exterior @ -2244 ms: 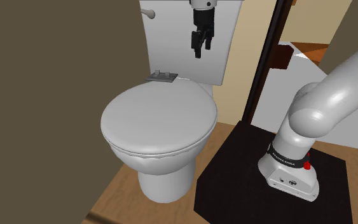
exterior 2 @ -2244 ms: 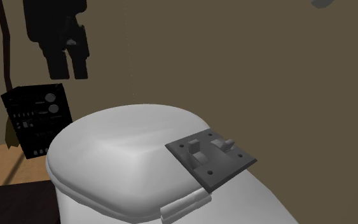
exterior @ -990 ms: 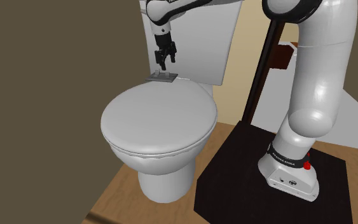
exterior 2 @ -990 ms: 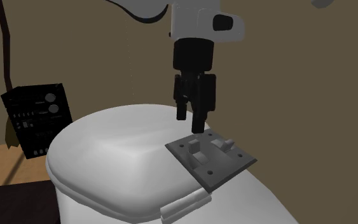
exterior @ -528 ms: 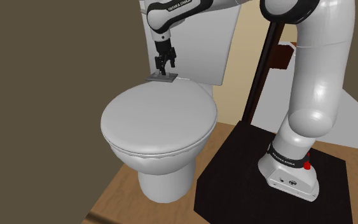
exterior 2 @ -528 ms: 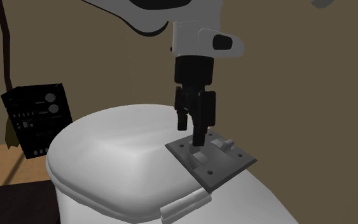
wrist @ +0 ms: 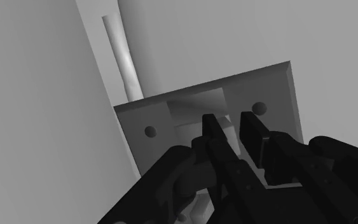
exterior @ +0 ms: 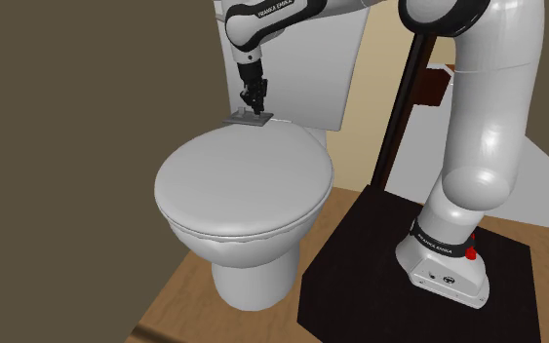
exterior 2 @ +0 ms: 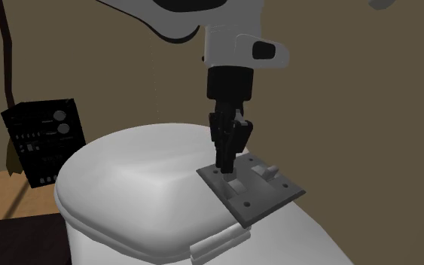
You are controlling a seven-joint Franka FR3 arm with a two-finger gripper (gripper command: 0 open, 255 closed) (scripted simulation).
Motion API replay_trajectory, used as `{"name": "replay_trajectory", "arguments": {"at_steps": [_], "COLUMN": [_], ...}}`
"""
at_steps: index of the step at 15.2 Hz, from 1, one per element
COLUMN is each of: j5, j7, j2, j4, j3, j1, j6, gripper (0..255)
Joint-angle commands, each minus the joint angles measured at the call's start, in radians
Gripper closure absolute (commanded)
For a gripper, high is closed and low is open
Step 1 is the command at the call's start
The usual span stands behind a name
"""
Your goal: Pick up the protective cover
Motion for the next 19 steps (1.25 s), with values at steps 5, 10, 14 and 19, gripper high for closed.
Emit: {"name": "replay_trajectory", "arguments": {"at_steps": [5,10,14,19], "j5": [0.002,0.004,0.005,0.006], "j7": [-0.006,-0.014,-0.021,-0.027], "j2": [-0.005,-0.009,-0.008,-0.004], "j4": [0.032,0.093,0.149,0.196], "j3": [0.001,0.001,0.002,0.002], "j1": [0.001,0.002,0.004,0.005], "j6": [-0.038,-0.103,-0.157,-0.200], "gripper": [255,255,255,255]}}
